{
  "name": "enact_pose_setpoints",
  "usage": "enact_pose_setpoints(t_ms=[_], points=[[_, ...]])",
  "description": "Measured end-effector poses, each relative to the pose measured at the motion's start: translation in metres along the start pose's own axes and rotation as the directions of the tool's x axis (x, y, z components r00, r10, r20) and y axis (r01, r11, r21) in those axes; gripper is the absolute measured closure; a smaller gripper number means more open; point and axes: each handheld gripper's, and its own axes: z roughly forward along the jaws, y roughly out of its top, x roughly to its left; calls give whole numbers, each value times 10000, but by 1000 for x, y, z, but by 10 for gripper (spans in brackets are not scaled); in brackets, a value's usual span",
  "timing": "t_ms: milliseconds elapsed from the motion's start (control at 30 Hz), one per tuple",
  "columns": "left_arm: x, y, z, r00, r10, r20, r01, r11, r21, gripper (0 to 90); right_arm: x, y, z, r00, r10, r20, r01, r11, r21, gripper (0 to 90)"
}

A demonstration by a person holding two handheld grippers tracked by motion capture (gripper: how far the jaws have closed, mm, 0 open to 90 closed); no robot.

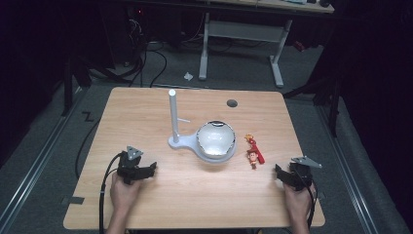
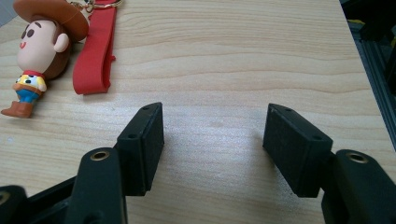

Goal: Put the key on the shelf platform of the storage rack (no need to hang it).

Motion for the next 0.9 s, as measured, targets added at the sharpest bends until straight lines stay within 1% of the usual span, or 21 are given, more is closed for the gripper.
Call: enact_pose_setpoints(t_ms=[200,467,700,833,900], points=[[0,0,0,10000,-3,11,3,10000,0,206,0,0,0,10000,36,-24,-36,10000,2,384],[0,0,0,10000,-6,18,6,10000,-1,207,0,0,0,10000,-38,-6,38,10000,5,377],[0,0,0,10000,-5,15,5,10000,0,206,1,0,0,10000,-41,-17,41,10000,-13,388],[0,0,0,10000,-5,16,5,10000,2,206,0,0,0,9999,39,98,-39,10000,39,348],[0,0,0,10000,-20,22,20,10000,-4,207,0,0,0,9999,82,114,-83,9999,57,346]])
